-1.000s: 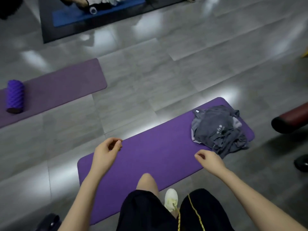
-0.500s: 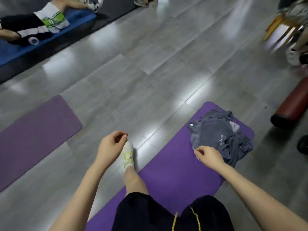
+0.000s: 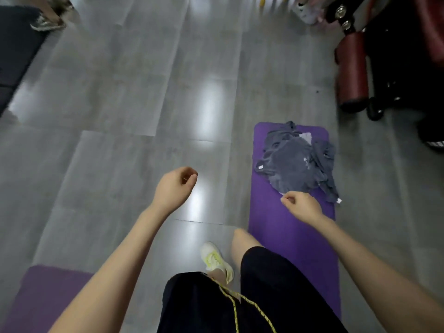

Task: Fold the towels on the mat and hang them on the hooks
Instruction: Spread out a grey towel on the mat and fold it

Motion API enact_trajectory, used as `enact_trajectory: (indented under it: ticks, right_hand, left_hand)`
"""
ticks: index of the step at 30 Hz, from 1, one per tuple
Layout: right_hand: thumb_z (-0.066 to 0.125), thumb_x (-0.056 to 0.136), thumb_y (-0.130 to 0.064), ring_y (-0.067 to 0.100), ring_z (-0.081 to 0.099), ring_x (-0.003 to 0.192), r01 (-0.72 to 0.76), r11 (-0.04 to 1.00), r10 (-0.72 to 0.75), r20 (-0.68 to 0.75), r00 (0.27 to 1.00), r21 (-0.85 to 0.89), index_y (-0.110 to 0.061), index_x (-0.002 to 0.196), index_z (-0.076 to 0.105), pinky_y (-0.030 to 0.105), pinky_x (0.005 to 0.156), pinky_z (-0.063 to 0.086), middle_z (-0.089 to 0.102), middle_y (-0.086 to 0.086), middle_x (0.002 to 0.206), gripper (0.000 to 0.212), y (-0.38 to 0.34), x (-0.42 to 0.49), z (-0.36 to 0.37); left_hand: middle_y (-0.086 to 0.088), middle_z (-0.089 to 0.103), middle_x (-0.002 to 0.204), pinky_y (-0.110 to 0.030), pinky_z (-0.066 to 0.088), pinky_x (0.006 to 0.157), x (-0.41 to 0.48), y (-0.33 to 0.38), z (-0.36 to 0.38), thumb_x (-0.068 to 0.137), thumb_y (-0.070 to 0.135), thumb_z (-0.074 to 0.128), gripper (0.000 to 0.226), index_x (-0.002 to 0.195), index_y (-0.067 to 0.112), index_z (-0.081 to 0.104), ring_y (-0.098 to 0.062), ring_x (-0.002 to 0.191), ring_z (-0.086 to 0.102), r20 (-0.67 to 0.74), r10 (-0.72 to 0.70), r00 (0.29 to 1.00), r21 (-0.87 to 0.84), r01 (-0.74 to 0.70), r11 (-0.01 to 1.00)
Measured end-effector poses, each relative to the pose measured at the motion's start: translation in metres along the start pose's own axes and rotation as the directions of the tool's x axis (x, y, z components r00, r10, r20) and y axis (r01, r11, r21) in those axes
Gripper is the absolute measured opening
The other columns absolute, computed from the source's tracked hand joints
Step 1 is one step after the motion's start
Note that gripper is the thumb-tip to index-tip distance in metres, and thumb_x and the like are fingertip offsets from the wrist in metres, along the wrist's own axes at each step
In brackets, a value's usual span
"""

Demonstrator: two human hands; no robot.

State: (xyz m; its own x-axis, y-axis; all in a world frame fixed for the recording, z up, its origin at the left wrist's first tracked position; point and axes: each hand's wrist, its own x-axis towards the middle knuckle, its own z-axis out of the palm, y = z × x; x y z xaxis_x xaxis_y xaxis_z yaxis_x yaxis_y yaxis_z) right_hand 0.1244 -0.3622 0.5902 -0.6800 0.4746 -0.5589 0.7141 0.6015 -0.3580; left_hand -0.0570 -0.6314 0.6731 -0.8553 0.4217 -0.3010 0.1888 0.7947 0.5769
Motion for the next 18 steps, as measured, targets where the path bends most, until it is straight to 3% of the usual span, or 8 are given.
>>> enact_trajectory:
  ticks: [10, 15, 18]
  right_hand:
    - [0.053, 0.093, -0.028, 0.026, 0.061, 0.101, -0.178, 0.95, 0.218, -0.139, 0.966, 0.257, -0.011, 0.102, 0.067, 0.028, 0.073, 0.039, 0.069, 0.007, 0.105, 0.024, -0.026, 0.041, -0.007]
    - [0.052, 0.094, -0.028, 0.029, 0.062, 0.099, -0.285, 0.86, 0.363, -0.114, 0.925, 0.423, -0.009, 0.098, 0.066, 0.038, 0.084, 0.05, 0.07, 0.007, 0.1, 0.024, -0.021, 0.071, -0.014]
    - [0.053, 0.093, -0.028, 0.03, 0.062, 0.097, -0.345, 0.811, 0.437, -0.098, 0.894, 0.472, -0.009, 0.096, 0.065, 0.034, 0.081, 0.049, 0.07, 0.008, 0.099, 0.023, -0.015, 0.087, -0.015]
  left_hand:
    - [0.003, 0.067, 0.087, -0.023, 0.04, 0.068, 0.133, 0.042, -0.008, 0.091, 0.019, 0.053, 0.013, 0.091, 0.014, 0.066, -0.014, 0.081, 0.06, 0.195, 0.221, 0.956, 0.025, -0.23, 0.973]
    - [0.002, 0.068, 0.087, -0.024, 0.044, 0.07, 0.184, 0.075, -0.006, 0.092, 0.02, 0.053, 0.013, 0.093, 0.015, 0.065, -0.014, 0.083, 0.062, 0.271, 0.284, 0.92, 0.019, -0.3, 0.954]
    - [0.005, 0.066, 0.085, -0.018, 0.04, 0.065, 0.216, 0.095, -0.001, 0.092, 0.019, 0.053, 0.013, 0.093, 0.016, 0.065, -0.01, 0.082, 0.06, 0.317, 0.334, 0.888, 0.031, -0.362, 0.932]
